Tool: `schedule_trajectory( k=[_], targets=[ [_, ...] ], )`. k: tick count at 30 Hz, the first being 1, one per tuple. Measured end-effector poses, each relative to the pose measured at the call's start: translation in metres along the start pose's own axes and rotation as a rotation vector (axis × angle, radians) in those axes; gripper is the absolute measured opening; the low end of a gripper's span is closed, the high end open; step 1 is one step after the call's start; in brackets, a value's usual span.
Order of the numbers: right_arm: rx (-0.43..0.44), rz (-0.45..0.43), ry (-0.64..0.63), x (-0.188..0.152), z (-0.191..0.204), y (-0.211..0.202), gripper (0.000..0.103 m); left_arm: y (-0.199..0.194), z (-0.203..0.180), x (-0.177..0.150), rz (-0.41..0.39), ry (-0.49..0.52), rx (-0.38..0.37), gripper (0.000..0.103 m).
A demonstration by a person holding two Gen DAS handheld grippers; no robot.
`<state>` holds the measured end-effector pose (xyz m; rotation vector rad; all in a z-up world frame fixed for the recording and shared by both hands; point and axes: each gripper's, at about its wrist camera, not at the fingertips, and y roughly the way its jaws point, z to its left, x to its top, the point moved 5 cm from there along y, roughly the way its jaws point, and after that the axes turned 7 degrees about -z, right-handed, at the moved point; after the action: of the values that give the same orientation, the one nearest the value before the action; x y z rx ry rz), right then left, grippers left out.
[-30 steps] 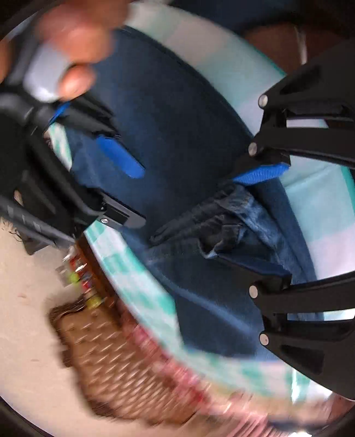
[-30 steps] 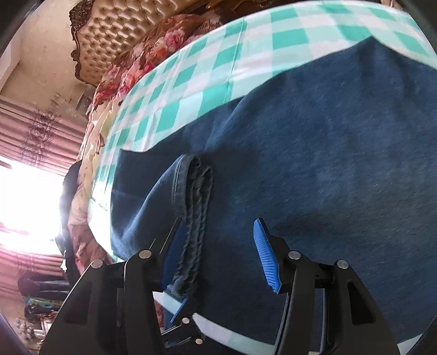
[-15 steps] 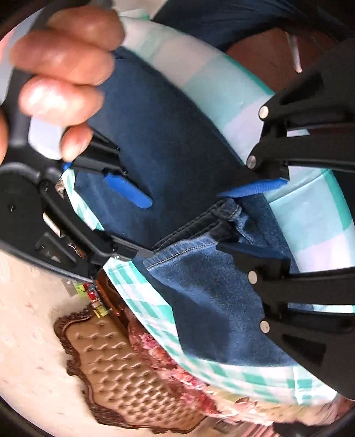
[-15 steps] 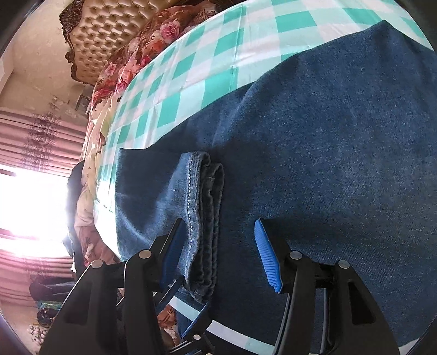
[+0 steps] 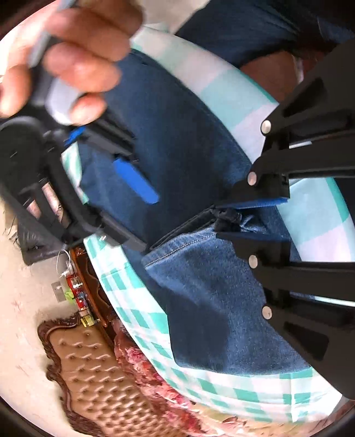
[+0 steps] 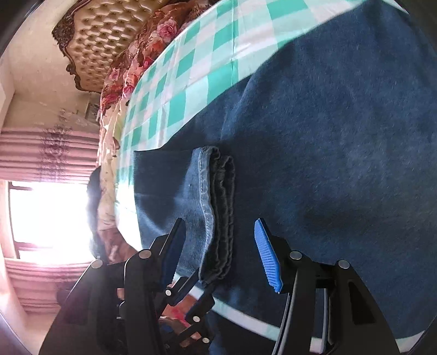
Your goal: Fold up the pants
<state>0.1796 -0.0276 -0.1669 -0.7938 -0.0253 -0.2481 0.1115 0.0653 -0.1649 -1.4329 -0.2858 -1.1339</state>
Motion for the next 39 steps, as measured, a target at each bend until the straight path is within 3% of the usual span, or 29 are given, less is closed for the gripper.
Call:
schedule_trajectory(
  k=[5,8,13,16,17,18,19,20,24,28,31,36,38,39],
  targets=[
    [0.069,0.083,0.094,-0.007,0.0,0.01,0.06,-0.015,0.008,0.012,-0.026,-0.028,0.01,0.015],
    [0.066,0.108,0.109,-0.01,0.003,0.016,0.061,-0.022,0.009,0.017,-0.037,-0.028,0.019,0.015],
    [0.07,0.109,0.119,-0.005,0.013,0.03,0.062,-0.033,0.007,0.022,-0.051,-0.023,0.026,0.015],
    [0.068,0.065,0.108,0.007,0.021,0.038,0.061,-0.043,0.005,0.025,-0.064,-0.028,0.035,0.015],
    [0.059,0.039,0.086,0.012,0.025,0.039,0.046,-0.046,0.004,0.026,-0.068,-0.031,0.038,0.015],
    [0.045,0.019,0.054,0.016,0.03,0.038,0.021,-0.048,0.003,0.027,-0.073,-0.032,0.044,0.015],
    [0.034,0.001,-0.005,0.019,0.038,0.034,0.013,-0.049,0.001,0.028,-0.078,-0.031,0.052,0.015],
    [0.038,-0.016,-0.05,0.021,0.044,0.029,0.012,-0.052,-0.005,0.033,-0.091,-0.025,0.063,0.014],
    [0.029,-0.107,-0.17,0.03,0.053,-0.011,0.011,-0.046,-0.034,0.05,-0.14,-0.001,0.077,0.014],
    [-0.026,-0.138,-0.121,0.042,0.008,-0.033,0.011,-0.02,-0.069,0.058,-0.153,0.012,0.05,0.014],
    [-0.06,-0.102,-0.098,0.048,-0.024,-0.022,0.012,0.006,-0.089,0.049,-0.106,0.029,0.044,0.014],
    [-0.044,-0.1,-0.091,0.046,-0.035,-0.014,0.037,0.011,-0.099,0.037,-0.077,0.014,0.052,0.014],
    [-0.037,-0.114,-0.105,0.05,-0.032,-0.013,0.037,0.012,-0.101,0.037,-0.075,0.018,0.058,0.014],
    [-0.046,-0.117,-0.123,0.051,-0.03,-0.011,0.019,0.01,-0.103,0.038,-0.074,0.028,0.067,0.014]
  ],
)
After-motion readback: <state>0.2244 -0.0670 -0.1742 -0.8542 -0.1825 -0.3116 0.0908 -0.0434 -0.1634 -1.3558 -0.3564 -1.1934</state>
